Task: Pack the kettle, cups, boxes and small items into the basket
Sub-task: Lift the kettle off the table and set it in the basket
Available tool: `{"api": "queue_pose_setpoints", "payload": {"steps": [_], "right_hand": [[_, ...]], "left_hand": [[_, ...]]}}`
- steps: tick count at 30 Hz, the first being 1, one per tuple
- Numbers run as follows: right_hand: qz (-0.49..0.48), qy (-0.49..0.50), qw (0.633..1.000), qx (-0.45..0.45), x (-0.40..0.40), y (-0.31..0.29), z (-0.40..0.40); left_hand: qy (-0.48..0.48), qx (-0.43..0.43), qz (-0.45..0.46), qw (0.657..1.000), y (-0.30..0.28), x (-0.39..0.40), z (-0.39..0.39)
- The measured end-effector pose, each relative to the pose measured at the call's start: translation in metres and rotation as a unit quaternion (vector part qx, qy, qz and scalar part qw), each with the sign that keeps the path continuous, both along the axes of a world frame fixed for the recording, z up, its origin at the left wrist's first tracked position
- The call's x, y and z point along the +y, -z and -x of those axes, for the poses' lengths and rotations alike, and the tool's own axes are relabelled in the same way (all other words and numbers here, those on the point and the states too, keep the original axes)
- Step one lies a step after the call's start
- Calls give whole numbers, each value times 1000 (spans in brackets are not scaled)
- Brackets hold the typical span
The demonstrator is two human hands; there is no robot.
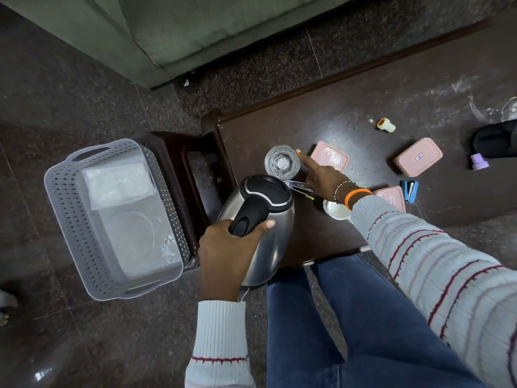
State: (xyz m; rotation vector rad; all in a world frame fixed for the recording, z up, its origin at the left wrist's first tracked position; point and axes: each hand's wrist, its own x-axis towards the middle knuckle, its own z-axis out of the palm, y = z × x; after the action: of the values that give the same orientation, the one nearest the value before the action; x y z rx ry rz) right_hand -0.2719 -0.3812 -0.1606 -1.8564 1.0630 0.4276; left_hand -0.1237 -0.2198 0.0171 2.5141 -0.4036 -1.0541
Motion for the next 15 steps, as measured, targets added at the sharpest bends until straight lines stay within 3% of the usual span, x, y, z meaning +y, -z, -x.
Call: {"api": "queue_pose_setpoints", "payload": {"steps": [15], "right_hand": [[-10,6,1000,4,1,4,-1]], "left_hand": [[-4,-2,-2,1000,-2,-1,2]]}}
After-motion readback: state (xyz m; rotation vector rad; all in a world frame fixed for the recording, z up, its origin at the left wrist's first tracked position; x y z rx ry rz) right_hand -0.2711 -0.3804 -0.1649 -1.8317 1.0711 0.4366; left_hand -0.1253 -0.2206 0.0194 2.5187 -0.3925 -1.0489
